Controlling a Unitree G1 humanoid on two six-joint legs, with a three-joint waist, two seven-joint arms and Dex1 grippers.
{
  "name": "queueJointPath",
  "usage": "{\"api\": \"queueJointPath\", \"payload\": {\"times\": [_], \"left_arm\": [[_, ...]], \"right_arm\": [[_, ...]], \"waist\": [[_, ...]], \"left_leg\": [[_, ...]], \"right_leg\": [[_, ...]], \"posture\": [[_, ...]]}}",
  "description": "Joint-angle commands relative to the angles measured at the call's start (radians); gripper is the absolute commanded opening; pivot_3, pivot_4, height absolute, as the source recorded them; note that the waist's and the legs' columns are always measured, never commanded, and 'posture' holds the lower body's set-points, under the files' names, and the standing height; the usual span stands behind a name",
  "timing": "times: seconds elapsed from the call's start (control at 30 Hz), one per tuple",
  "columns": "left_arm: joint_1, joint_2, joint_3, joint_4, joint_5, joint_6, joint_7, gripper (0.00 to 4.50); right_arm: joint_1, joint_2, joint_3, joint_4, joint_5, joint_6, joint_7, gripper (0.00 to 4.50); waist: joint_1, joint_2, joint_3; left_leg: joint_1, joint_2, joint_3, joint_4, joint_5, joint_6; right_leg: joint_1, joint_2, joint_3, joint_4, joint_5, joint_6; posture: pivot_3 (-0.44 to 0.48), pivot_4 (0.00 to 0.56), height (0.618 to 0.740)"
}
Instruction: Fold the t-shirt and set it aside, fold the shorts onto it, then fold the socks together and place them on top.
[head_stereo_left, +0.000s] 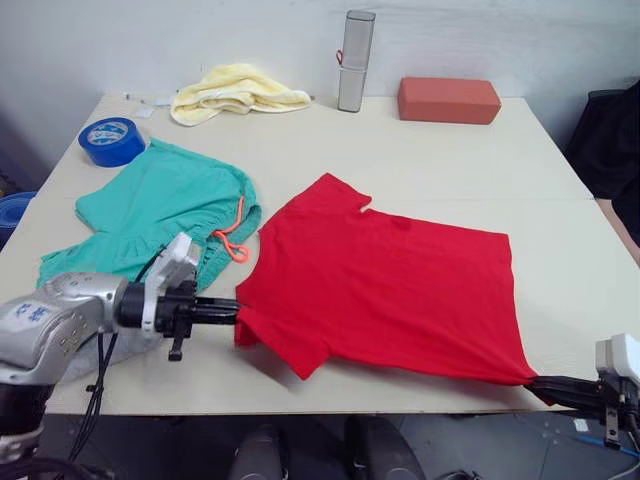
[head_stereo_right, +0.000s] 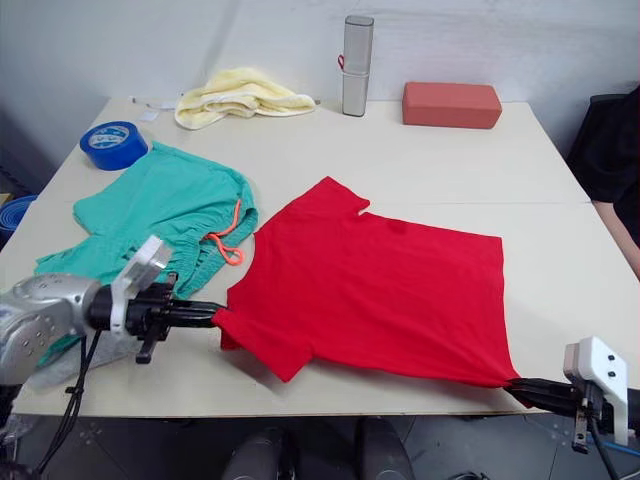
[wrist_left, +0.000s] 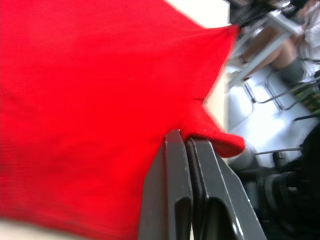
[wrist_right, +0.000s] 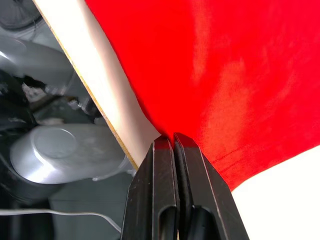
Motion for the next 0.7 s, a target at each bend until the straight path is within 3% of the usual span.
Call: {"api": "queueJointPath", "payload": {"times": [0.03, 0.3, 0.43, 0.7], "left_arm": [[-0.076, -0.008, -0.067, 0.064, 0.051, 0.028, -0.022, 0.05], [-0.201, -0.095, -0.099, 0.197, 0.071, 0.165, 0.044, 0.05], [-0.253, -0.150, -0.069, 0.257, 0.080, 0.200, 0.107, 0.05], [-0.269, -0.175, -0.076, 0.291, 0.121, 0.226, 0.165, 0.05]], "right_arm": [[-0.041, -0.007, 0.021, -0.037, 0.023, 0.098, -0.038, 0.00], [-0.131, 0.049, 0.037, -0.070, 0.093, 0.323, -0.150, 0.00], [-0.142, 0.048, 0.038, -0.068, 0.098, 0.382, -0.170, 0.00], [-0.165, 0.050, 0.044, -0.018, 0.068, 0.419, -0.204, 0.00]], "waist": [[-0.002, 0.000, 0.000], [0.002, 0.000, 0.000], [0.007, -0.001, 0.000], [0.005, -0.001, 0.000]], "left_leg": [[0.000, 0.000, 0.000, 0.000, 0.000, 0.000], [-0.003, 0.001, 0.001, 0.002, 0.000, -0.001], [-0.003, 0.000, 0.000, 0.002, 0.000, 0.000], [-0.003, 0.000, 0.001, 0.002, 0.001, -0.001]], "right_leg": [[0.000, 0.002, 0.000, 0.000, 0.000, 0.000], [-0.003, 0.006, 0.001, 0.002, 0.000, 0.001], [-0.003, 0.006, 0.002, 0.002, 0.000, 0.001], [-0.004, 0.007, 0.002, 0.003, 0.000, 0.002]], "posture": [[0.000, 0.150, 0.740], [0.000, 0.150, 0.740], [0.000, 0.150, 0.740], [0.000, 0.150, 0.740]]}}
